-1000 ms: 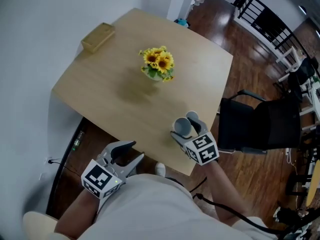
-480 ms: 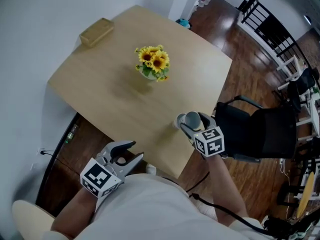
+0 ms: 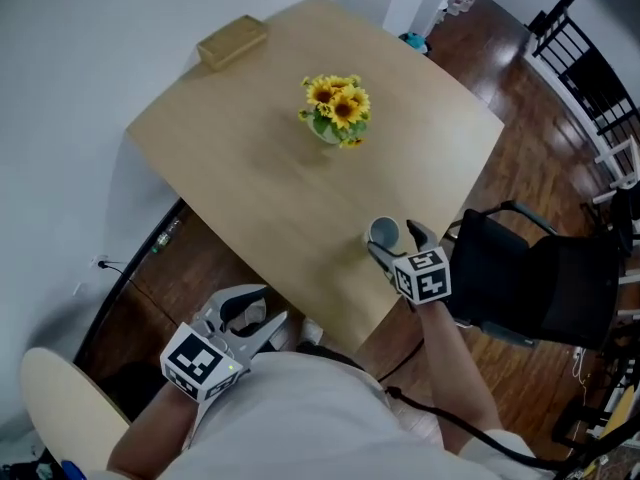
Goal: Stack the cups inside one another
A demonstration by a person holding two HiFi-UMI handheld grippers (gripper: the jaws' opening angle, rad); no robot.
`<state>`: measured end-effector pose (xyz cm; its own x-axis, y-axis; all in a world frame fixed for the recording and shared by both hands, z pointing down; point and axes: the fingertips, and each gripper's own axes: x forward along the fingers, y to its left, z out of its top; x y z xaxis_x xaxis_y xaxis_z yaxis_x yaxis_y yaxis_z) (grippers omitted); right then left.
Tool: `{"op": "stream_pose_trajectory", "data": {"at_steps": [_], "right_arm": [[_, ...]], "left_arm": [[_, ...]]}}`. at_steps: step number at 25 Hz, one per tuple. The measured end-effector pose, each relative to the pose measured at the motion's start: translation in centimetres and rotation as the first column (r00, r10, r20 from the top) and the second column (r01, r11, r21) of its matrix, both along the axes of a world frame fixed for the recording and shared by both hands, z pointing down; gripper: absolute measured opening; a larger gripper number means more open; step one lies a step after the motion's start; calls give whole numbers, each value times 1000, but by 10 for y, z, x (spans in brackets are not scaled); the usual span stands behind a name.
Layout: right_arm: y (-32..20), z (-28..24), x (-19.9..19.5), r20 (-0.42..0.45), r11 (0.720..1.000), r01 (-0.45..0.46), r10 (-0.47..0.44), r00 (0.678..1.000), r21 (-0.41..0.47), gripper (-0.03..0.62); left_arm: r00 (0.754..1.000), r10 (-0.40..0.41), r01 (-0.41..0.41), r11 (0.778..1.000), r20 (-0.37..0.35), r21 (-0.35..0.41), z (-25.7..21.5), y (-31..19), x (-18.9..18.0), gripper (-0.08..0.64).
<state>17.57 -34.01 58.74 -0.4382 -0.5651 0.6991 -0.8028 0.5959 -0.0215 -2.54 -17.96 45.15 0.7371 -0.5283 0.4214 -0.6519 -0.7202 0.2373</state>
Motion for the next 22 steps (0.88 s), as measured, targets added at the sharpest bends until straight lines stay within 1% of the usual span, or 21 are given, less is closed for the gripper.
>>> {"op": "stream_pose_trajectory", "data": {"at_steps": [3, 5, 7, 10, 13, 17, 19, 22], "right_arm": [[16, -10, 2, 61, 1000, 12, -12, 998, 13, 420], [32, -13, 2, 82, 999, 31, -32, 996, 22, 420], [51, -13, 2, 94, 998, 54, -56, 994, 24, 420], [85, -14, 1, 106, 997, 68, -70, 992, 21, 420], [124, -15, 2, 124, 998, 57, -57, 991, 2, 422], [177, -23, 13, 117, 1000, 14, -12, 993, -11, 420], [212, -31, 14, 108, 1000, 3, -2, 994, -10, 420], [274, -45, 15, 93, 999, -33, 34, 995, -18, 420]], "left_arm": [[999, -39, 39, 999, 15, -31, 5, 18, 5, 170], [998, -60, 61, 997, 24, -50, 8, 30, 9, 170], [997, -65, 67, 995, 38, -70, 11, 43, 14, 170], [998, -24, 28, 996, 56, -82, 13, 65, 22, 170], [998, 5, -1, 996, 55, -86, 13, 82, 26, 170], [999, 48, -47, 998, 15, -52, 4, 112, 34, 170], [997, 77, -77, 997, -4, -32, 1, 136, 35, 169], [993, 106, -107, 994, -54, -15, -1, 178, 35, 169]]}}
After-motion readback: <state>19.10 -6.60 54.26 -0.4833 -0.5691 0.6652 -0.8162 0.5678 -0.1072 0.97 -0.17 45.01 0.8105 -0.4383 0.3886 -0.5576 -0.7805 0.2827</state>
